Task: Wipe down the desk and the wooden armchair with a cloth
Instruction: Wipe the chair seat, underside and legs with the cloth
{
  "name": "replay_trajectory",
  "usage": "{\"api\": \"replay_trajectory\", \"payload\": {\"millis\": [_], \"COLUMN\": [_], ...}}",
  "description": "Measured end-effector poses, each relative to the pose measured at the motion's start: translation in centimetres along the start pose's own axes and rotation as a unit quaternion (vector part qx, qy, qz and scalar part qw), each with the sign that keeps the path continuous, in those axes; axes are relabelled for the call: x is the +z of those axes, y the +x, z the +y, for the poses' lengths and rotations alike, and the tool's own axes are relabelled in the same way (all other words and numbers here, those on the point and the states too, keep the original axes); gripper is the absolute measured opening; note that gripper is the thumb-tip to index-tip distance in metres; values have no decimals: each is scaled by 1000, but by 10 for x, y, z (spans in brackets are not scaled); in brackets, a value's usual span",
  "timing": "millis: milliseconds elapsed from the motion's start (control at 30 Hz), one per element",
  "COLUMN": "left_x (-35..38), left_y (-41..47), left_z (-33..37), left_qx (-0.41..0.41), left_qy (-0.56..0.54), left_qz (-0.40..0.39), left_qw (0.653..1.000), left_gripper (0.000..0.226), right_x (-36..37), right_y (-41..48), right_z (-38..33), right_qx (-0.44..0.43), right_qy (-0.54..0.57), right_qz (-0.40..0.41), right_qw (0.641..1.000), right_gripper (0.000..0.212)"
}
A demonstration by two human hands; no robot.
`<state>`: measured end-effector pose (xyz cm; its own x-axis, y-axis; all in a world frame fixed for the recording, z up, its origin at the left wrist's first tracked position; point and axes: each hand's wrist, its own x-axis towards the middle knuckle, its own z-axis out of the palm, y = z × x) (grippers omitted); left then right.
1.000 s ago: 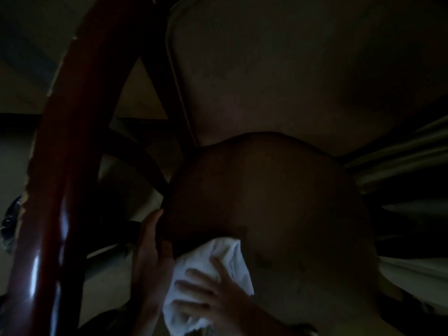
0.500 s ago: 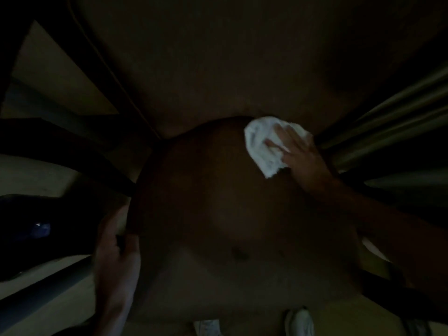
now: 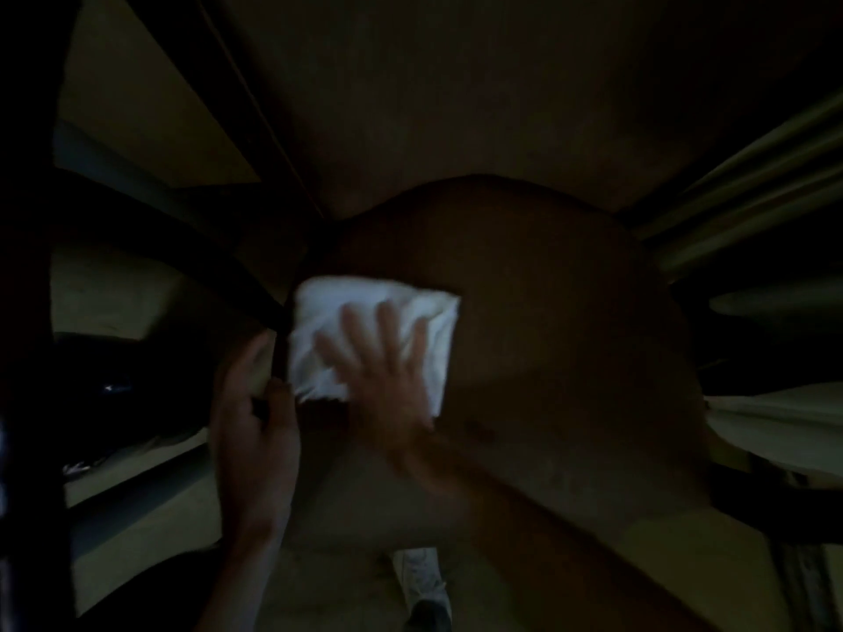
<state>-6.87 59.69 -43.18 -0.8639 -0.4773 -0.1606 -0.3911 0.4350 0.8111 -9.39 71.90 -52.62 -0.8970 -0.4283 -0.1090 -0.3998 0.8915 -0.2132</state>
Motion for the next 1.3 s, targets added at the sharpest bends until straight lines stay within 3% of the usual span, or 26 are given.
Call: {"api": "replay_trajectory", "payload": {"millis": [100,200,367,467,567,700,767,867,967,1100,1200,1300], "left_x": [-9,-10,4,17,19,6,-2,-13,-19,-15,-7,4], "left_y": [-7,-13,-17,-16,-18,-11,-8,-9,-8,-12,-16,-20], "left_z": [1,-4,-15,-12,-7,-1,-5,-4,-5,-11,-10,-3], "left_qx": [-3,8,-11,-29,-12,-13,-42,-17,-8,-37,-43,-32], "left_qy": [-24,1,10,-33,-29,-15,-28,-55,-54,-39,-8,-3], "left_qz": [-21,-13,6,19,5,-3,-10,-17,-29,-66,-110,-137], "left_qw": [999,1000,1000,999,999,1000,999,998,998,996,993,990], "left_gripper": [41,44,44,44,44,46,44,41,43,45,44,43], "right_x": [6,-9,-46,-73,-82,-46,-18,7,13,15,12,4], "right_y": [-26,-27,-65,-130,-173,-147,-122,-99,-102,-108,-119,-143], "right_z": [-33,-3,158,253,287,196,110,-8,-73,-66,-20,40], "right_qx": [-121,-155,-33,83,179,238,183,112,11,-69,-117,-109], "right_qy": [6,3,-38,-101,-71,-107,-67,40,103,76,13,-45], "right_qz": [-45,-77,-69,-33,-23,-15,11,54,-7,-44,-36,-40], "right_qw": [992,985,996,991,981,965,981,991,995,994,992,992], "right_gripper": [72,59,53,73,79,60,59,72,84,84,78,66]}}
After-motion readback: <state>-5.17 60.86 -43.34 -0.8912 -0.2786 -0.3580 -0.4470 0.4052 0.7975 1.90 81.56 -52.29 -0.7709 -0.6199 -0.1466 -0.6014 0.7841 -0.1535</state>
